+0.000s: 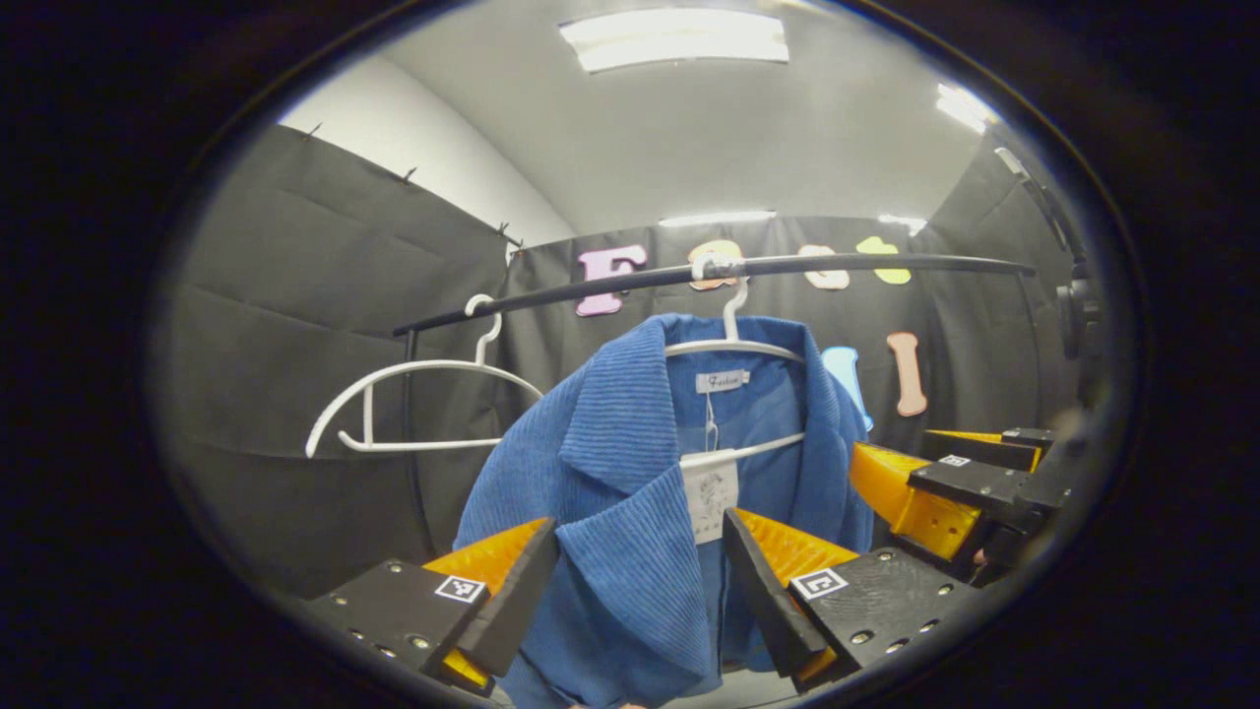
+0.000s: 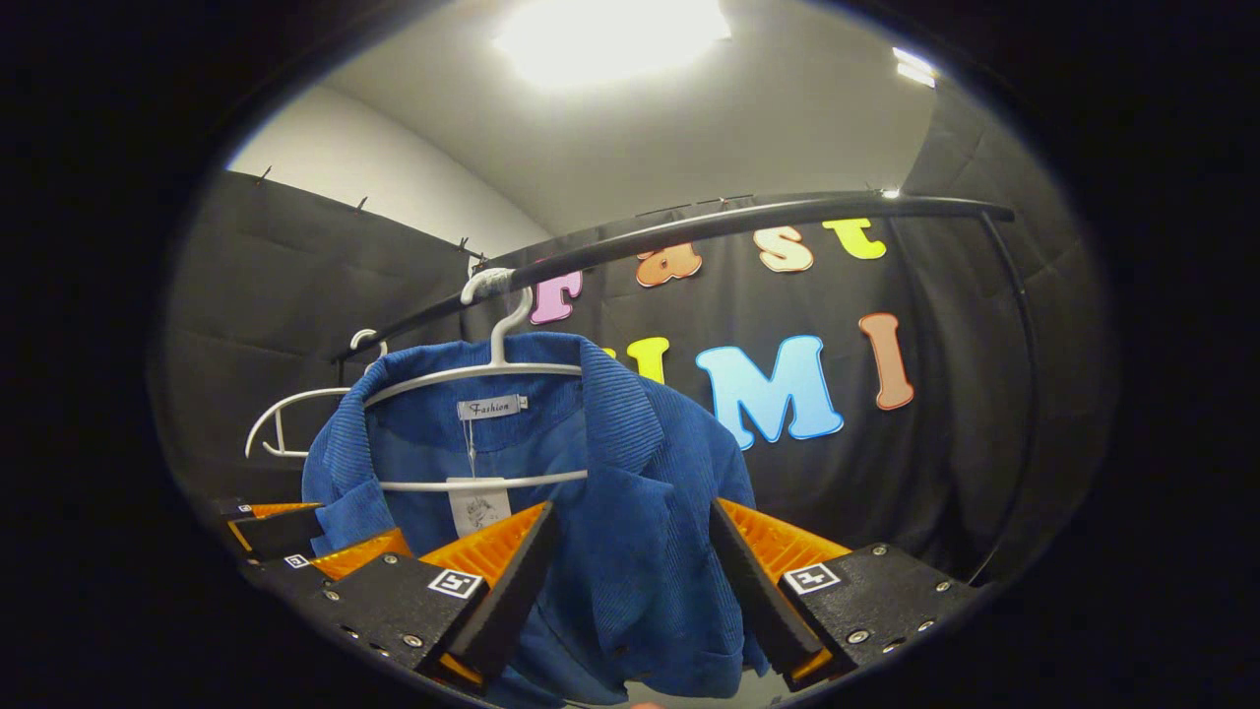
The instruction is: Grasp the clothes on the hanger with both hands and then place them into the laundry hamper below.
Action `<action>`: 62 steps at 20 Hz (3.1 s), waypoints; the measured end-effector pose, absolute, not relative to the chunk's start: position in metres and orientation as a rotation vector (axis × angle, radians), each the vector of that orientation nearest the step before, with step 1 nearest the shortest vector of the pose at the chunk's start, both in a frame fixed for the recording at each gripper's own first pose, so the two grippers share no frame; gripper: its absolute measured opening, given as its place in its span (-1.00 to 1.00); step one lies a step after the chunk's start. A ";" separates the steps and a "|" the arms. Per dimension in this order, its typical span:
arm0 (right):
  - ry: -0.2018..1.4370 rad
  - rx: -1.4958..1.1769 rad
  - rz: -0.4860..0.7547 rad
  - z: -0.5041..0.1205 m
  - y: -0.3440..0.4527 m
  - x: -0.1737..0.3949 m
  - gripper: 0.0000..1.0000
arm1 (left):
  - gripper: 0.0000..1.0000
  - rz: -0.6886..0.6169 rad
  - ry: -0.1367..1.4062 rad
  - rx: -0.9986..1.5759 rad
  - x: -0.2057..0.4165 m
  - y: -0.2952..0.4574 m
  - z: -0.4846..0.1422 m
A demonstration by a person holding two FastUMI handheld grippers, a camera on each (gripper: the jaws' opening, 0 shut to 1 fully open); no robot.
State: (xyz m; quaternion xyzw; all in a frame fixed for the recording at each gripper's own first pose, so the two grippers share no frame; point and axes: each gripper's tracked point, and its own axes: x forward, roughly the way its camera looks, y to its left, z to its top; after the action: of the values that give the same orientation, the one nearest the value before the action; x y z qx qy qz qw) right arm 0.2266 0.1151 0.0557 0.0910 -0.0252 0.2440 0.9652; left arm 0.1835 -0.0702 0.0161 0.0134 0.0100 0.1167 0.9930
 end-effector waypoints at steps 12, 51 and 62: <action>-0.009 0.357 0.530 0.045 0.152 0.296 0.88 | 1.00 0.423 0.020 0.049 0.201 -0.050 0.005; -0.095 0.747 0.548 0.111 0.090 0.361 -0.87 | -0.87 0.474 -0.154 0.029 0.173 0.047 0.130; -0.102 0.776 0.515 0.111 0.083 0.377 -0.87 | -0.97 0.273 -0.119 0.031 0.242 0.078 0.149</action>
State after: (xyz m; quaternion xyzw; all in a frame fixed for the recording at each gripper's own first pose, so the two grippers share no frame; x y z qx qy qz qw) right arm 0.3770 0.0829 0.1111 0.3741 -0.0490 0.2480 0.8923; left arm 0.2421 0.0784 0.1493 0.0153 -0.0594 0.1359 0.9888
